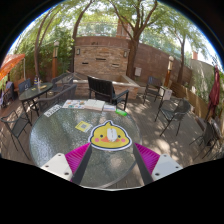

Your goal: Arrange mouse

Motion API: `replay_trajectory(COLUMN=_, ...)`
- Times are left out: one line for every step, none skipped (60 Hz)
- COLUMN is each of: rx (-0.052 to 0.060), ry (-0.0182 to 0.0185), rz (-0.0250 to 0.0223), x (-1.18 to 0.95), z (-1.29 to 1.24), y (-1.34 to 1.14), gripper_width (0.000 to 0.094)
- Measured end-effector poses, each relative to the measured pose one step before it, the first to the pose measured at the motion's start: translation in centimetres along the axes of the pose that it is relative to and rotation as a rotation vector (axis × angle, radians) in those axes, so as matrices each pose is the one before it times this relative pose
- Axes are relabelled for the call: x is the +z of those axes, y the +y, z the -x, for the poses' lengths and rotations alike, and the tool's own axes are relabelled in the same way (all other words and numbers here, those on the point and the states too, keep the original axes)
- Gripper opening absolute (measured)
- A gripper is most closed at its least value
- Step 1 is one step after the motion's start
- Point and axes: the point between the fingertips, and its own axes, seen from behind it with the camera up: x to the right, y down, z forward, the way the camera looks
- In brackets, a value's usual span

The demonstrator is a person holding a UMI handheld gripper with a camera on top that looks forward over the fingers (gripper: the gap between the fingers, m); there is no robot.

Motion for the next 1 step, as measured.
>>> replay_trajectory(rx=-0.0045, ry=0.00251, rz=-0.00084, x=-0.049, z=-0.079, y=0.046, gripper_width=0.0855)
